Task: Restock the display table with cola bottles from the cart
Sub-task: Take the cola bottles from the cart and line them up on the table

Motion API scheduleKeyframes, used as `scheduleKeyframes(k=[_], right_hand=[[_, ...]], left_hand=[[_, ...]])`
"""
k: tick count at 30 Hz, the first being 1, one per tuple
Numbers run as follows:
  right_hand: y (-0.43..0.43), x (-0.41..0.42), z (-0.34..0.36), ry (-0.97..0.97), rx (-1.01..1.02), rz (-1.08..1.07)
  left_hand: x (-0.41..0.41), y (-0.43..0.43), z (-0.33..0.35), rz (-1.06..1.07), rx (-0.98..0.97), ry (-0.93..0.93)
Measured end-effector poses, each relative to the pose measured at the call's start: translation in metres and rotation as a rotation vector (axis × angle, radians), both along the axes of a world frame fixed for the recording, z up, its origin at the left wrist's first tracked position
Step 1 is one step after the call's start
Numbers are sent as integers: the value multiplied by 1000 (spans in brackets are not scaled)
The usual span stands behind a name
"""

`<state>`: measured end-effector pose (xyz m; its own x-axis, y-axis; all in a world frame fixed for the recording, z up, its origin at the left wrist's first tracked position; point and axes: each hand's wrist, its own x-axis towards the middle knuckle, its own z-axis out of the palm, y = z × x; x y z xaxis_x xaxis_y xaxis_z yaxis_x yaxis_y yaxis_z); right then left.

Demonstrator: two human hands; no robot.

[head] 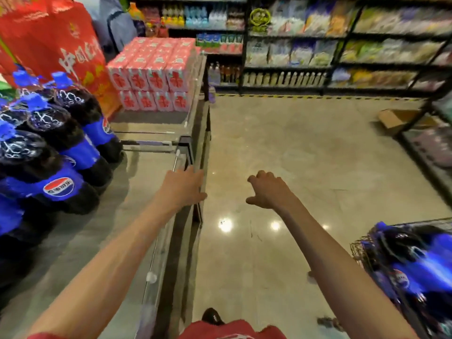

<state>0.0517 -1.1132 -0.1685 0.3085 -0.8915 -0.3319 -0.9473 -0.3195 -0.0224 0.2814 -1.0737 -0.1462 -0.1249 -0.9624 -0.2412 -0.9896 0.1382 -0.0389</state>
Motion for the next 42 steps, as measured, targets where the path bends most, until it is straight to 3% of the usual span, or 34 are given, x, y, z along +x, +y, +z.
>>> scheduleKeyframes(k=[11,25,42], right_hand=[[110,-172,11,7,-5,-326],[293,-363,31,23,13,-706],[349,-531,33,50,29,-932]], left_hand=[[-193,29,11,-289,24,-103],[-412,126,22,-659,24,-37],[-627,133,14,-989,29,-21]])
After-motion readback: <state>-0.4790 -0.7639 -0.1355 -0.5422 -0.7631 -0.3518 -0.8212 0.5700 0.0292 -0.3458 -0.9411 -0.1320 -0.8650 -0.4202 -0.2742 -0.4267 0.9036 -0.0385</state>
